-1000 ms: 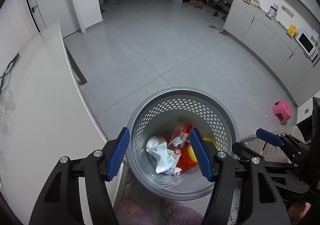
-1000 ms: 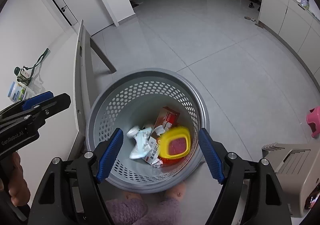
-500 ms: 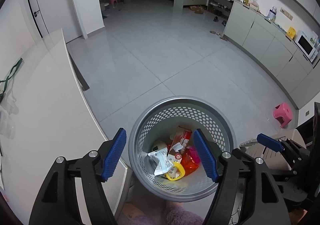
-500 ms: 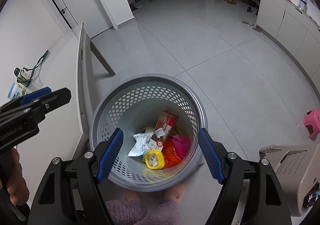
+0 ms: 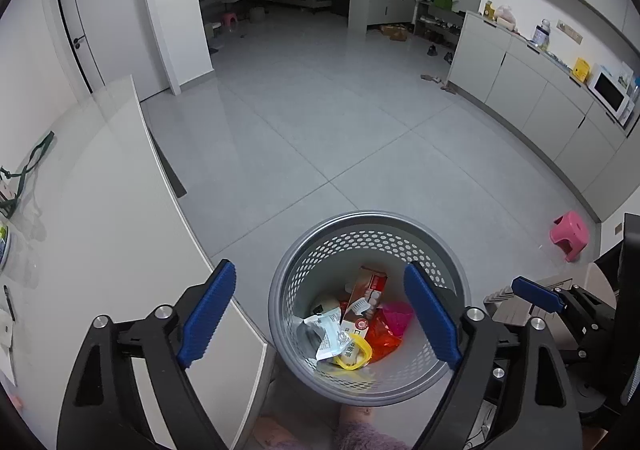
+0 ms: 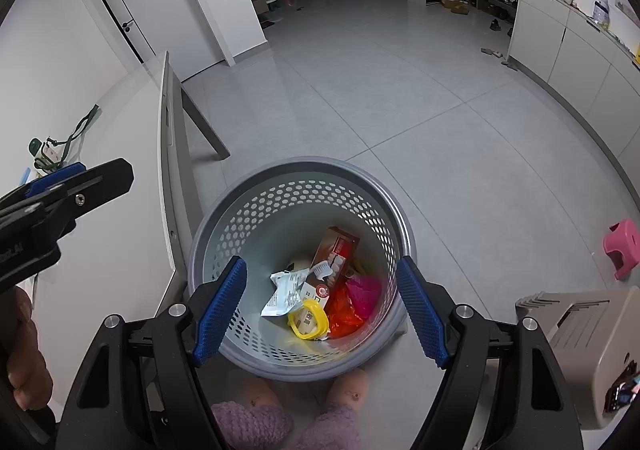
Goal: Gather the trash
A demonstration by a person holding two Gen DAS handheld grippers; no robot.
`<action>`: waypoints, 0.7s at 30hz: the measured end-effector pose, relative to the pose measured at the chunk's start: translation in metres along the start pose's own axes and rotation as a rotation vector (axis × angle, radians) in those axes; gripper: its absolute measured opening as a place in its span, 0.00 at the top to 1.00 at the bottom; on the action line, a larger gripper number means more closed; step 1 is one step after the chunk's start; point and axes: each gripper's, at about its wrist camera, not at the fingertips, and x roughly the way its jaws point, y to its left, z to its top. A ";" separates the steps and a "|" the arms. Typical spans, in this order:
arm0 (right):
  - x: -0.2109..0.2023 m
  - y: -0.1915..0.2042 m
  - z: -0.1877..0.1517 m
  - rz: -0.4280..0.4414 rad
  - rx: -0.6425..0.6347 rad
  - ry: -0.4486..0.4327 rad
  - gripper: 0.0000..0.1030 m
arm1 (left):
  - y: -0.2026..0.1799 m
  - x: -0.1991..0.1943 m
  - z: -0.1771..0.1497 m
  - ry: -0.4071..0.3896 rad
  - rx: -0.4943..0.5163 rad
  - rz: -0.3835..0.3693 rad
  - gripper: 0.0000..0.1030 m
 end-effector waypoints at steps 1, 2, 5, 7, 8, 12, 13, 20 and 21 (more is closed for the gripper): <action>-0.001 0.000 0.000 -0.001 0.000 -0.001 0.28 | -0.001 -0.001 0.000 -0.002 0.001 -0.001 0.17; -0.002 0.001 0.000 -0.003 -0.001 -0.003 0.28 | -0.001 -0.002 0.000 -0.003 0.004 -0.002 0.16; -0.004 0.002 0.001 -0.007 -0.001 -0.005 0.28 | -0.002 -0.003 0.000 -0.005 0.006 -0.004 0.13; -0.005 0.002 0.002 -0.010 -0.002 -0.007 0.28 | -0.001 -0.004 0.000 -0.007 0.006 -0.006 0.12; -0.005 0.003 0.002 -0.011 -0.002 -0.008 0.28 | -0.001 -0.004 0.000 -0.007 0.006 -0.006 0.11; -0.007 0.003 0.001 -0.016 -0.001 -0.011 0.28 | -0.001 -0.005 0.000 -0.007 -0.002 -0.001 0.10; -0.007 0.003 0.001 -0.017 -0.001 -0.011 0.28 | 0.000 -0.005 0.000 -0.009 -0.004 0.005 0.10; -0.010 0.004 -0.001 -0.017 0.002 -0.016 0.28 | 0.000 -0.008 0.001 -0.014 0.009 0.029 0.08; -0.010 0.005 -0.001 -0.016 0.002 -0.018 0.28 | -0.001 -0.008 0.001 -0.013 0.012 0.031 0.08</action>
